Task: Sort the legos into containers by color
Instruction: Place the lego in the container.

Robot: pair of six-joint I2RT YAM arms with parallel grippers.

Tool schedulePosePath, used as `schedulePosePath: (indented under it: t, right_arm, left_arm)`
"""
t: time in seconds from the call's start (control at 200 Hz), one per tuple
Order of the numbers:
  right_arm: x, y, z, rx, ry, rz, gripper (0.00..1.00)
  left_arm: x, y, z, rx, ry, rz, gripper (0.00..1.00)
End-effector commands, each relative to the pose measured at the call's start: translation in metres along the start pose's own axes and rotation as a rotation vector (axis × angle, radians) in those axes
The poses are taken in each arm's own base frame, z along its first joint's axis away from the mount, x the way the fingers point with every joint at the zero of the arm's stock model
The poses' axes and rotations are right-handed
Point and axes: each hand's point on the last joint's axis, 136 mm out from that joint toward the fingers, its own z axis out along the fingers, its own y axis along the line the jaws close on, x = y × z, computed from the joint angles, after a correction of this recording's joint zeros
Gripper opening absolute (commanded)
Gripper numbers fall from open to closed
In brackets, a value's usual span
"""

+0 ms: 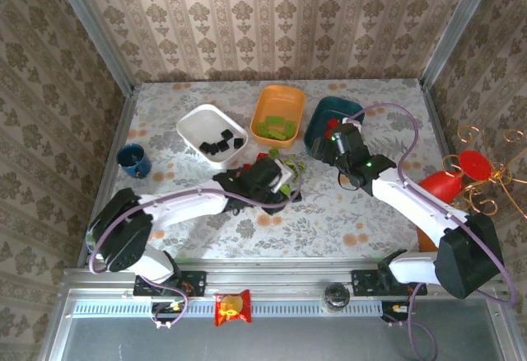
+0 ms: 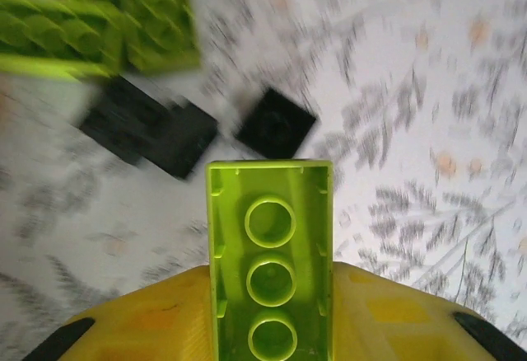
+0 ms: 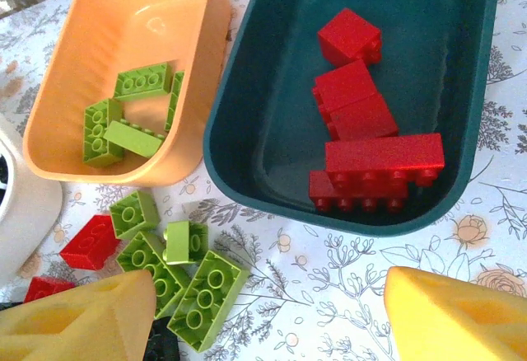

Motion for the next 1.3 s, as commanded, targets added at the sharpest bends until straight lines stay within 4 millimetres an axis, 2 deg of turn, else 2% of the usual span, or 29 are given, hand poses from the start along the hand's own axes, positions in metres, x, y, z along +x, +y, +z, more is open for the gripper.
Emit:
schedulePosePath:
  t: [0.0, 0.085, 0.155, 0.31, 0.425, 0.52, 0.64, 0.775, 0.83, 0.915, 0.975, 1.13, 1.18, 1.195, 1.255, 1.295]
  right_arm:
    - [-0.003, -0.008, -0.005, 0.014, -0.033, 0.040, 0.75]
    - [0.002, -0.010, -0.003, 0.017, -0.026, 0.051, 0.75]
    - [0.006, -0.011, -0.002, 0.015, -0.015, 0.057, 0.75]
    - [0.013, -0.010, 0.000, 0.003, 0.014, 0.057, 0.75]
    - [0.018, -0.009, 0.000, -0.007, 0.033, 0.056, 0.75]
    - [0.024, -0.009, 0.000, -0.013, 0.047, 0.053, 0.75]
    - [0.032, -0.007, 0.000, -0.035, 0.074, 0.048, 0.75]
    - [0.044, 0.005, 0.000, -0.104, 0.113, 0.024, 0.75]
    - [0.051, 0.012, 0.000, -0.144, 0.136, 0.012, 0.76]
    - [0.062, 0.022, 0.001, -0.187, 0.175, -0.012, 0.77]
    - [0.071, 0.029, 0.002, -0.212, 0.202, -0.029, 0.78]
    - [0.098, 0.049, 0.006, -0.254, 0.281, -0.113, 0.77]
    - [0.108, 0.053, 0.008, -0.249, 0.307, -0.151, 0.76]
    - [0.111, 0.055, 0.008, -0.248, 0.314, -0.163, 0.76]
    - [0.120, 0.060, 0.006, -0.250, 0.328, -0.207, 0.76]
    - [0.133, 0.057, 0.011, -0.221, 0.361, -0.239, 0.76]
  left_arm:
    - [-0.060, 0.026, -0.023, -0.016, -0.180, -0.113, 0.35]
    - [-0.102, 0.053, -0.032, -0.072, -0.285, -0.155, 0.35]
    - [-0.131, 0.074, -0.027, -0.119, -0.325, -0.169, 0.35]
    - [-0.169, 0.115, 0.006, -0.187, -0.316, -0.184, 0.35]
    - [-0.182, 0.144, 0.032, -0.216, -0.283, -0.221, 0.35]
    - [-0.183, 0.160, 0.057, -0.222, -0.229, -0.243, 0.35]
    - [-0.182, 0.166, 0.086, -0.221, -0.154, -0.239, 0.37]
    - [-0.185, 0.175, 0.097, -0.233, -0.126, -0.249, 0.39]
    - [-0.189, 0.176, 0.095, -0.217, -0.132, -0.264, 0.44]
    - [-0.199, 0.169, 0.084, -0.181, -0.165, -0.271, 0.64]
    - [-0.206, 0.160, 0.071, -0.158, -0.196, -0.263, 0.74]
    - [-0.222, 0.130, 0.015, -0.090, -0.336, -0.261, 0.87]
    - [-0.221, 0.120, -0.003, -0.064, -0.378, -0.264, 0.90]
    - [-0.216, 0.118, -0.002, -0.059, -0.377, -0.268, 0.91]
    - [-0.209, 0.108, -0.024, -0.041, -0.417, -0.271, 0.95]
    - [-0.198, 0.102, -0.032, -0.034, -0.429, -0.274, 0.99]
